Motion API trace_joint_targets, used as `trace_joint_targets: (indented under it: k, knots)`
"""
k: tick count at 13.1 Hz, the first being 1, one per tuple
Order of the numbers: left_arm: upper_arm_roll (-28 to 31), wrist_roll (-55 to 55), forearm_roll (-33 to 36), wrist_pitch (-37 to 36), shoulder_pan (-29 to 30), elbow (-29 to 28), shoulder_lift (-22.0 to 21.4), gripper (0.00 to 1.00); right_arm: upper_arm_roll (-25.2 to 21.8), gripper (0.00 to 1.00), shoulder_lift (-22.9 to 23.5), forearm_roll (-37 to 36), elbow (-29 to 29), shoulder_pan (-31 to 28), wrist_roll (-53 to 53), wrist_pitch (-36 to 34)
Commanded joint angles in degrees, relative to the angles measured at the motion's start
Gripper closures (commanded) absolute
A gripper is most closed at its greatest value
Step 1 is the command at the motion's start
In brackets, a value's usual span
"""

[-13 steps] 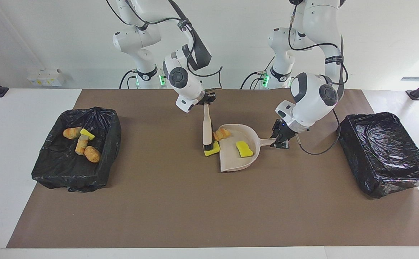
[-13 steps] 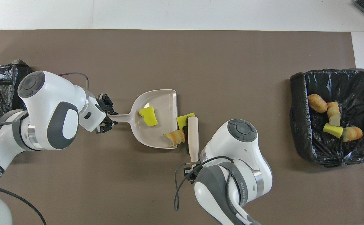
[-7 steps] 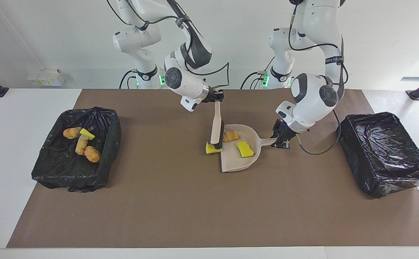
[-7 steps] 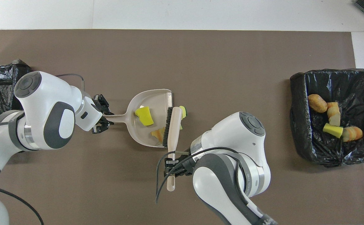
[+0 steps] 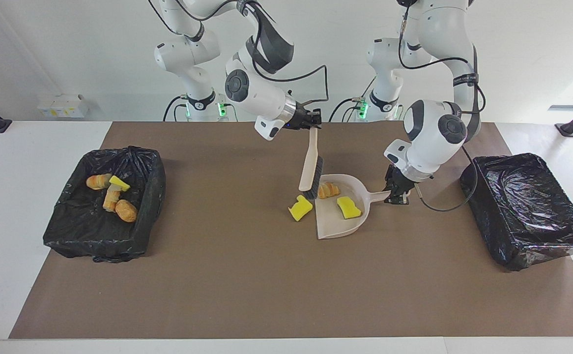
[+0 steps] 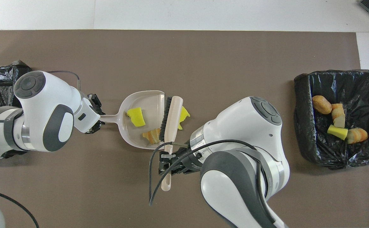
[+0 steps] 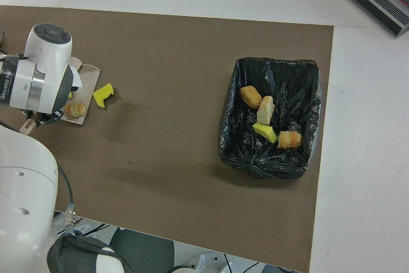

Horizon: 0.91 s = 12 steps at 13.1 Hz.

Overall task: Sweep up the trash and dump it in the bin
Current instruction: 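Brush the remaining bread pieces into the dustpan with the right gripper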

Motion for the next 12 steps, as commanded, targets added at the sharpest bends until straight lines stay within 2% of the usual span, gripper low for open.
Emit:
trace_joint_targets:
  k: [1,2,5,7,10,12]
  knots:
    - [-0.23,-1.77,3.12,0.55,0.45,-0.02,-0.49,1.0,0.45,1.0,-0.52,-17.65,-0.57,-1.72,-0.35,-2.63]
    - [-0.23,-2.56,4.17,0.47,0.45,0.16,-0.49,1.0,0.53,1.0,0.09,-25.14,-2.41,-2.16,-2.19,-3.07]
    - [-0.4,-9.15,6.9,-0.68,-0.87,-0.28,-0.75,1.0,0.62,1.0,4.81,-33.9,-4.44,-2.51,-5.2,-3.16]
    - [-0.58,-10.2,6.9,-1.29,-1.4,-0.28,-0.84,1.0,0.62,1.0,9.74,-34.0,-4.1,0.19,-4.41,-1.15]
    - [-0.67,-10.48,6.9,-1.21,-1.84,-0.55,-1.02,1.0,0.97,1.0,10.73,-32.08,-4.09,1.26,-4.32,1.32]
    - [-0.75,-10.39,6.81,-1.03,-1.92,-0.72,-1.1,1.0,0.98,1.0,10.64,-22.01,-5.23,2.31,-5.54,6.73]
